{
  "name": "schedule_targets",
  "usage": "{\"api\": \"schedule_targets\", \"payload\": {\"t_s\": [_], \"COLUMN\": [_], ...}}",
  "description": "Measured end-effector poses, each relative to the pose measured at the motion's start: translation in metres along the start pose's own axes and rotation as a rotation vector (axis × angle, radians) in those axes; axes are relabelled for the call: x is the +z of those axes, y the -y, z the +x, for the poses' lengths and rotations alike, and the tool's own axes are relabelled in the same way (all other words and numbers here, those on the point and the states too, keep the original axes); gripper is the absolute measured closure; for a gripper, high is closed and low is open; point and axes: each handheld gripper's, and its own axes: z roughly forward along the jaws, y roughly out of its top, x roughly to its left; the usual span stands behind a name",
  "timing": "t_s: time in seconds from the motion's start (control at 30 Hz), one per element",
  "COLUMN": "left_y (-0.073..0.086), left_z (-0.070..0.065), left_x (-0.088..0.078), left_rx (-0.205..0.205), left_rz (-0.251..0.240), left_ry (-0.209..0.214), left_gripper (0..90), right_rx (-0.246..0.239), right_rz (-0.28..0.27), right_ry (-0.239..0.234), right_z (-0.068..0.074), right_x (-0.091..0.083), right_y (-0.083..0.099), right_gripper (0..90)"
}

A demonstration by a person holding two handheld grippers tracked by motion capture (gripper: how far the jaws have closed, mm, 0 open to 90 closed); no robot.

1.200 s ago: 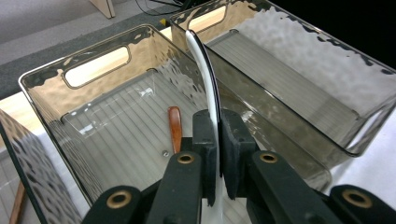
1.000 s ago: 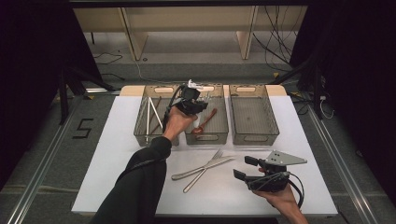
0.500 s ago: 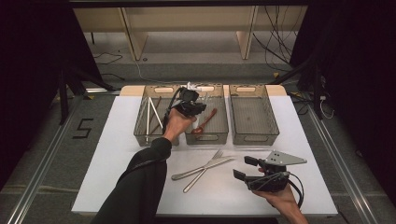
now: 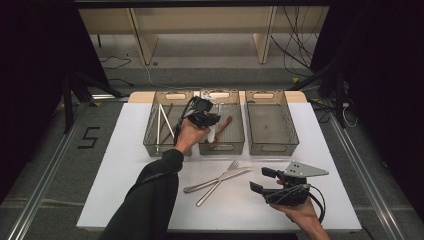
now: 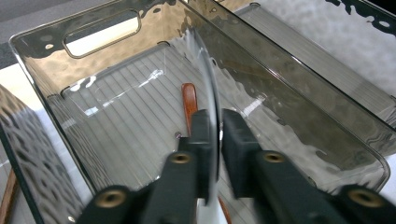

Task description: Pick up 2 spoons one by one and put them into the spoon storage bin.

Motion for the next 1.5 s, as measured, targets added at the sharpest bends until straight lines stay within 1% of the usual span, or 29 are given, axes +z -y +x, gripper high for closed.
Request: {"api": "schedule_targets", "payload": {"t_s": [0.03,0.1,0.13,0.27,0.43,0.47,0.6,0.7,0.8,0.87,1.0,1.13,1.27,1.5], "left_y": [-0.001,-0.002,-0.004,-0.007,-0.009,-0.009,-0.008,-0.004,0.001,0.005,0.014,0.025,0.038,0.058], "left_z": [0.0,-0.002,-0.002,-0.006,-0.012,-0.013,-0.015,-0.015,-0.014,-0.014,-0.014,-0.016,-0.017,-0.021], "left_x": [-0.001,-0.004,-0.006,-0.013,-0.029,-0.033,-0.047,-0.055,-0.06,-0.064,-0.071,-0.076,-0.08,-0.081], "left_rx": [0.002,0.001,-0.002,-0.009,0.002,0.01,0.016,0.02,0.024,0.018,0.02,0.016,0.025,0.034], "left_rz": [0.006,0.003,0.008,0.022,0.025,0.029,0.018,0.017,0.021,0.018,0.017,0.011,0.022,0.043], "left_ry": [0.002,-0.001,0.005,0.026,0.073,0.078,0.095,0.098,0.102,0.103,0.116,0.122,0.127,0.135], "left_gripper": [68.1,60.0,53.6,39.8,31.7,31.2,29.3,28.7,27.9,27.5,26.3,25.7,25.4,24.9], "right_rx": [0.0,0.003,0.001,-0.001,0.001,0.001,-0.001,-0.001,-0.002,-0.001,-0.001,-0.002,0.0,0.001], "right_rz": [0.0,0.001,0.0,0.0,-0.001,-0.002,-0.003,-0.002,-0.002,-0.003,-0.003,-0.001,-0.003,-0.002], "right_ry": [0.0,0.0,0.0,0.001,0.002,0.002,0.004,0.005,0.005,0.006,0.005,0.005,0.005,0.005], "right_z": [0.0,0.0,0.0,0.0,0.0,0.0,0.0,0.0,0.0,0.001,0.001,0.001,0.001,0.0], "right_x": [0.0,0.0,0.0,0.0,0.0,0.0,0.0,0.0,0.0,0.0,0.0,0.0,-0.001,-0.001], "right_y": [0.0,0.0,0.0,0.0,0.0,0.0,0.0,-0.001,-0.001,-0.001,-0.001,-0.001,0.0,0.0], "right_gripper": [29.5,29.5,29.6,29.5,29.5,29.5,29.5,29.5,29.5,29.5,29.5,29.5,29.5,29.5]}}
